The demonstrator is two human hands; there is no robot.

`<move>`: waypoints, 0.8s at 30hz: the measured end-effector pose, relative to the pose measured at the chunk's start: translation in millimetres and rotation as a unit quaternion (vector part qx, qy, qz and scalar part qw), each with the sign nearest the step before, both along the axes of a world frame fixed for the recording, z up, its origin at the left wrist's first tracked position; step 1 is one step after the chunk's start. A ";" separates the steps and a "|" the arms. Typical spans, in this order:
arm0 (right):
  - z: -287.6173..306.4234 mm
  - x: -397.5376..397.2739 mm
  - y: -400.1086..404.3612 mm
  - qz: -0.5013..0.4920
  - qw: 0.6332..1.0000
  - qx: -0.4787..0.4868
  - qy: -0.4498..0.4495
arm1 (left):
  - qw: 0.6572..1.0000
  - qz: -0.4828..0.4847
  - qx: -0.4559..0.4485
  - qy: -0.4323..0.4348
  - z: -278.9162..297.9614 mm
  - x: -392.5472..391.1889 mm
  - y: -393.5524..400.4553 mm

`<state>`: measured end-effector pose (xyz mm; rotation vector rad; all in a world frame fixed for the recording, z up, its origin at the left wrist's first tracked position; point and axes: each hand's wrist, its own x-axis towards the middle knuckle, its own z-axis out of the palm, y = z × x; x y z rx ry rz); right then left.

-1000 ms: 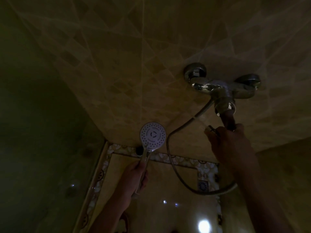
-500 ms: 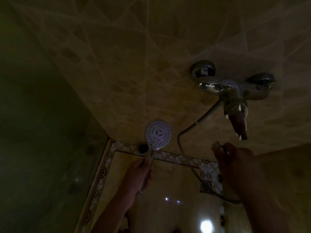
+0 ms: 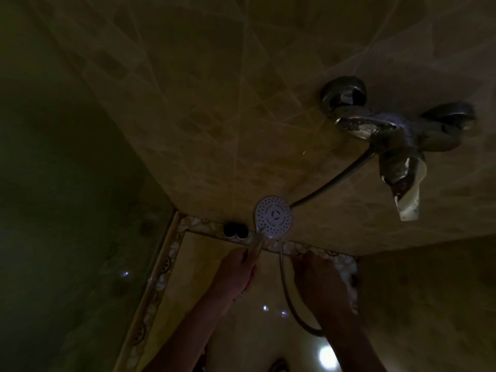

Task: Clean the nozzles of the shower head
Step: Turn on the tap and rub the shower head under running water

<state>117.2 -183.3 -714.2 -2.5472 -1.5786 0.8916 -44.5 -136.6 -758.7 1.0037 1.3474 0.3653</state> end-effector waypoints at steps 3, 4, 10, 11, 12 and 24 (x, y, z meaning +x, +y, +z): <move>-3.9 -4.1 15.5 0.098 0.992 -0.016 -0.073 | 1.000 0.000 -0.010 -0.005 0.6 4.4 2.9; -4.5 -4.0 22.5 0.113 0.988 -0.018 -0.100 | 1.000 -0.002 -0.012 -0.001 0.7 5.1 3.4; -8.0 14.8 49.9 0.122 0.982 -0.022 -0.143 | 1.000 -0.010 -0.016 -0.002 1.6 6.4 2.5; -8.5 19.9 50.6 0.121 0.980 -0.029 -0.153 | 1.000 -0.011 -0.015 -0.003 1.6 6.6 2.2; -11.1 25.0 50.1 0.128 0.979 -0.028 -0.158 | 1.000 -0.011 -0.013 -0.004 1.2 6.5 2.0; -16.5 14.4 59.7 0.100 0.988 -0.028 -0.112 | 0.999 -0.028 0.010 0.018 -10.0 14.4 1.2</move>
